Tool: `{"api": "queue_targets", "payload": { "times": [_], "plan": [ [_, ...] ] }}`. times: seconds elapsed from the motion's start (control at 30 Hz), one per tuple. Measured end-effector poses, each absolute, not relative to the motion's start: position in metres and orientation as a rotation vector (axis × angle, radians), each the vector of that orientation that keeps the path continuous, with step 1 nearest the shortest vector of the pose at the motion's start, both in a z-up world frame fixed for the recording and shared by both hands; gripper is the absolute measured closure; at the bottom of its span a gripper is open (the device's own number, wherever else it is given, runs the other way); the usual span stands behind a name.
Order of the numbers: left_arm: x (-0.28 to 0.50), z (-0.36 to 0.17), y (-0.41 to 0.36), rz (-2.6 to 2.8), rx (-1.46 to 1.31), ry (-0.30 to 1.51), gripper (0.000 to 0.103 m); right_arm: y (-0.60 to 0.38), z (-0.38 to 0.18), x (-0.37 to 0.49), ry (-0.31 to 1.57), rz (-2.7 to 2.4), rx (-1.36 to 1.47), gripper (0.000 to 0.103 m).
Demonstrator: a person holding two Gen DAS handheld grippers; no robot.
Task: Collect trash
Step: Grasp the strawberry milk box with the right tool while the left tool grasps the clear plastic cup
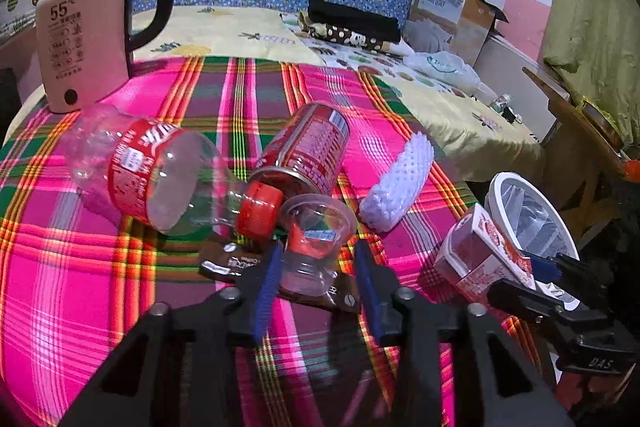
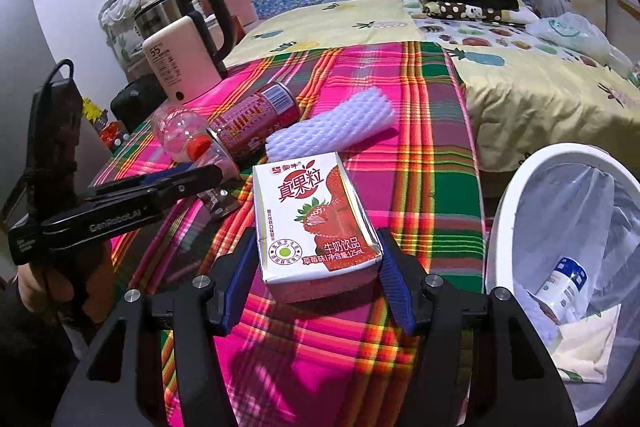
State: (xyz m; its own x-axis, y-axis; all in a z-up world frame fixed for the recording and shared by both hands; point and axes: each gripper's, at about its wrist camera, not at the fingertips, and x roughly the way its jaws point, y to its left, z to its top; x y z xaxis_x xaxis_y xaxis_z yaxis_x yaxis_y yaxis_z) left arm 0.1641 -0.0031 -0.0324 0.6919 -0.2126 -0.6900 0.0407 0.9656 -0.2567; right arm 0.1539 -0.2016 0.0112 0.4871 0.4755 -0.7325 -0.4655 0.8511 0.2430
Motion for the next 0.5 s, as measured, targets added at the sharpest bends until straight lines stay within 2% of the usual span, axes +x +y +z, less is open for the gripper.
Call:
{"api": "queue_targets", "payload": {
  "times": [0.03,0.5],
  "plan": [
    [0.164,-0.033,-0.004,-0.142,-0.230,0.797,0.073,-0.202,0.011,0.154,0.894,0.571,0.014,0.044],
    [0.129,-0.011,-0.011,-0.154,-0.198,0.742,0.073,-0.213,0.026,0.135,0.851,0.543,0.011,0.044]
  ]
}}
